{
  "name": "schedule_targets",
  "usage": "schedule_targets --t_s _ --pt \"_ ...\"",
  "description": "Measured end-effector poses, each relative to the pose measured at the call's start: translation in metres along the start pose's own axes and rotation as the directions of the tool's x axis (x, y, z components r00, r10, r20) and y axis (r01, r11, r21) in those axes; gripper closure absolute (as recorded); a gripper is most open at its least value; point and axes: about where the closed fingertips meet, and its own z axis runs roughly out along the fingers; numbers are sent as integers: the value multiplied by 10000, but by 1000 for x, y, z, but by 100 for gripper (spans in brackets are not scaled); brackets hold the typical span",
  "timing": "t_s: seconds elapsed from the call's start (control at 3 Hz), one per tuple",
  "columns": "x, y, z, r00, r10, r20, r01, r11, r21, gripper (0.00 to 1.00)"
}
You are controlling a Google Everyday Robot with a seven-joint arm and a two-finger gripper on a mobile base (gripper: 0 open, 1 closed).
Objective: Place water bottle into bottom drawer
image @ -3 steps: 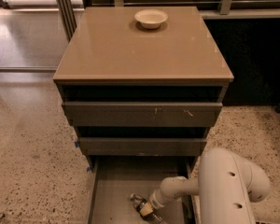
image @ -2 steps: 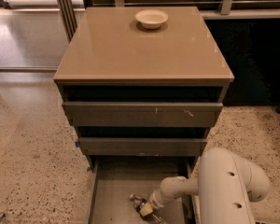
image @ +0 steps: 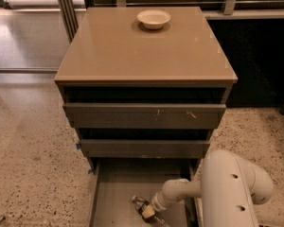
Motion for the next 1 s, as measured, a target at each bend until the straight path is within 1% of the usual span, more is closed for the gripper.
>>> schedule_targets --t_s 0.67,1.0 --pt "0 0 0 10000 0 0 0 10000 -1 8" --pt "0 0 0 10000 0 -1 0 10000 -2 0"
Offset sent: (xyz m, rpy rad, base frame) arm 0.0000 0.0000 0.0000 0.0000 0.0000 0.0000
